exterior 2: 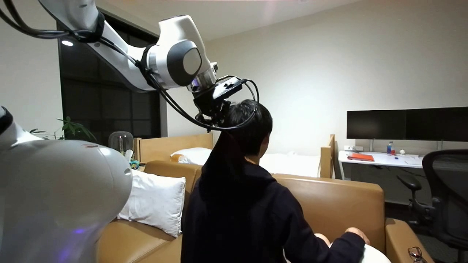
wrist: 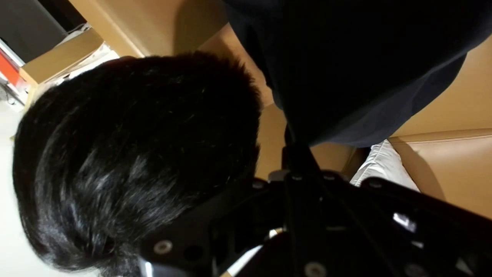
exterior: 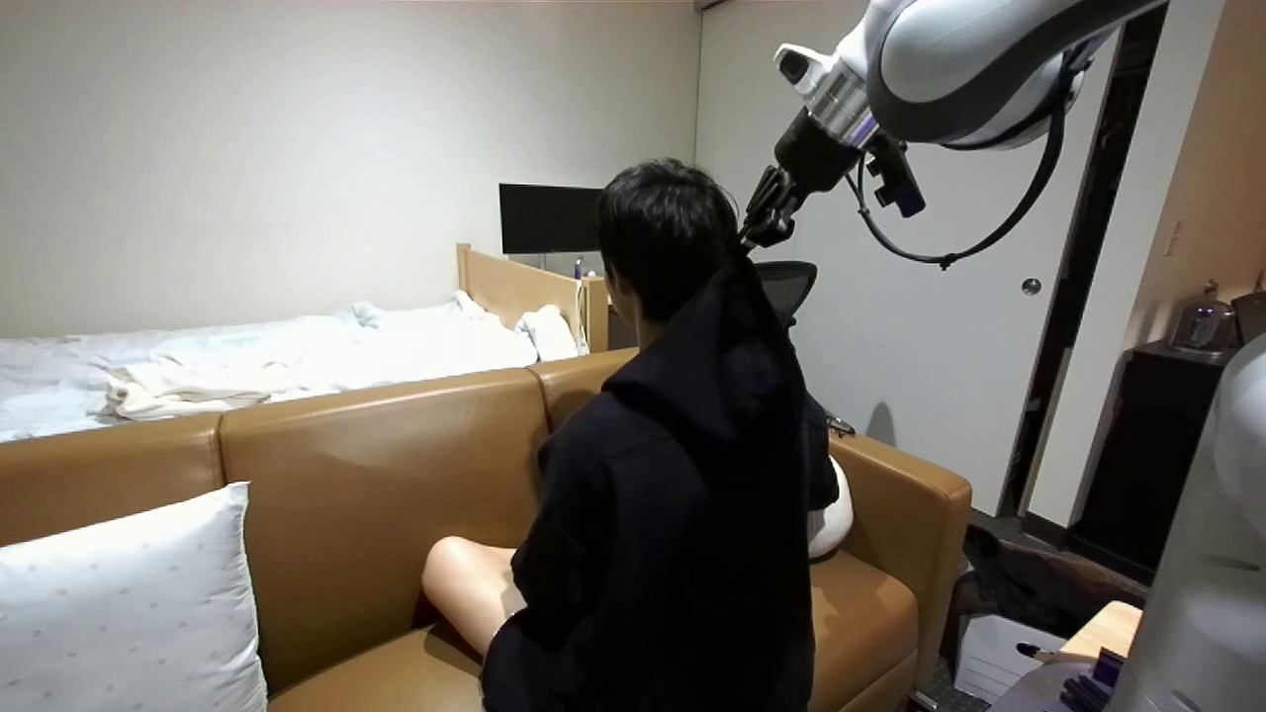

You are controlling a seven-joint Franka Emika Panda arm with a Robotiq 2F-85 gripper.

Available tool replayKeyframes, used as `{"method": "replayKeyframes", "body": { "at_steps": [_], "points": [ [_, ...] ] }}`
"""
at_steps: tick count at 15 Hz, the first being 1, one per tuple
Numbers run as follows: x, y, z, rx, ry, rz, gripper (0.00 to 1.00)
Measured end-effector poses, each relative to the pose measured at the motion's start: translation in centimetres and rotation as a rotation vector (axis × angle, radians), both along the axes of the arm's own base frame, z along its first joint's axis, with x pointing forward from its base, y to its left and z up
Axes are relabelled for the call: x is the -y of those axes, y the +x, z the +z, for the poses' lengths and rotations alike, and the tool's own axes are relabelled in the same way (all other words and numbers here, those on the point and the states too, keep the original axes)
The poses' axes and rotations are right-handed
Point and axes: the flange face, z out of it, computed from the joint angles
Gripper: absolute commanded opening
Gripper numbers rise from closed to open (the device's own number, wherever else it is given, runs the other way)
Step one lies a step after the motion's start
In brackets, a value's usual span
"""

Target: Put the hood over his head

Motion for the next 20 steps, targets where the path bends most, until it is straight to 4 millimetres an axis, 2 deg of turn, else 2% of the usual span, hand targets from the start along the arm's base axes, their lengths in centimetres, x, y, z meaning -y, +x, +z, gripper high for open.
{"method": "replayKeyframes", "body": {
  "at_steps": [5,12,15,17,20],
  "points": [
    [0.4,-0.4,1.7,0.031,0.009,-0.006,0.0],
    [0.0,-0.6,0.2,-0.002,0.005,0.004,0.0],
    [0.2,-0.6,0.4,0.0,0.007,0.001,0.0],
    [0.7,-0.5,1.3,0.019,0.014,-0.01,0.0],
    [1.9,-0.3,3.6,0.066,0.029,-0.03,0.0]
  ]
}}
